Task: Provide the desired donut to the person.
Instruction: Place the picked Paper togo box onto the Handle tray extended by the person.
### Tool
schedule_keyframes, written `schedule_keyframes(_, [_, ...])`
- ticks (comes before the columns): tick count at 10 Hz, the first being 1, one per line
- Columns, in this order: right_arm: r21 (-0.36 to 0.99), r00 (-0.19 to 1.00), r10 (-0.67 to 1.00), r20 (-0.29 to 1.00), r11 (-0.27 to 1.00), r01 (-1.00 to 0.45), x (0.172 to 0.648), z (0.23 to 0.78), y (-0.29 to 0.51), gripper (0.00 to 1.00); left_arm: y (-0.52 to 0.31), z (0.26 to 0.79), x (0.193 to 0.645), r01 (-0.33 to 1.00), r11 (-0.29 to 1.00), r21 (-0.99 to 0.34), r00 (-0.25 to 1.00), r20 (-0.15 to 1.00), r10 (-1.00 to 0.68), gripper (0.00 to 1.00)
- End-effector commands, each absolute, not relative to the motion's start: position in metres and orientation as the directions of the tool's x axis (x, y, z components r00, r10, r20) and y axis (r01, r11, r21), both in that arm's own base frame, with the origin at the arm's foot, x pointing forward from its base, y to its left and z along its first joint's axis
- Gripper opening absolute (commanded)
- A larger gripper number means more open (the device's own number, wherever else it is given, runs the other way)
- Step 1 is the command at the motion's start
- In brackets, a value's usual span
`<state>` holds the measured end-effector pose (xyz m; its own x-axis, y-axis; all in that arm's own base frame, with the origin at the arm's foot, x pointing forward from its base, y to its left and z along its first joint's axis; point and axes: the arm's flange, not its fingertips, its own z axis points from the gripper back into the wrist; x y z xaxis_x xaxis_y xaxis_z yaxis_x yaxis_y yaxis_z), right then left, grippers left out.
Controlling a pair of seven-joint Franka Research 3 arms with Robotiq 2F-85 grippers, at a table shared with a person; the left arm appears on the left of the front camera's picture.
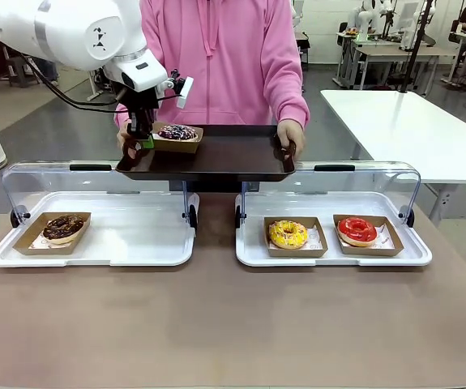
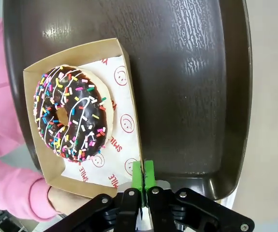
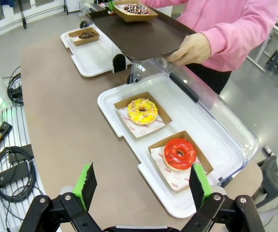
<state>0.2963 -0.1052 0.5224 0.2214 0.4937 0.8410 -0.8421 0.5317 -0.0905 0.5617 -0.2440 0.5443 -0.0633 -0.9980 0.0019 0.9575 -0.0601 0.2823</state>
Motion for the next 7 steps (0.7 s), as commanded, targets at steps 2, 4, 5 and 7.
schedule_keyframes(2, [-0.094,0.199,0.476,0.857,0.523,-0.847,0.299,0.521,-0.105,1.00,-0.246,0.546,0.567,0.970,-0.075,0.229,-0.079,0.011,-0.997,0.01])
schedule_keyframes(4, [-0.094,0.199,0.476,0.857,0.523,-0.847,0.299,0.521,-0.105,1.00,-0.246,0.549,0.567,0.976,-0.065,0.206,-0.073,0.028,-0.997,0.60])
schedule_keyframes(5, [-0.094,0.199,0.476,0.857,0.523,-0.847,0.299,0.521,-0.105,1.00,-0.246,0.552,0.565,0.979,-0.061,0.194,-0.068,0.031,-0.997,1.00])
schedule_keyframes(7, [-0.094,0.199,0.476,0.857,0.523,-0.847,0.299,0.521,-0.105,1.00,-0.245,0.557,0.564,0.983,-0.049,0.179,-0.058,0.044,-0.997,1.00])
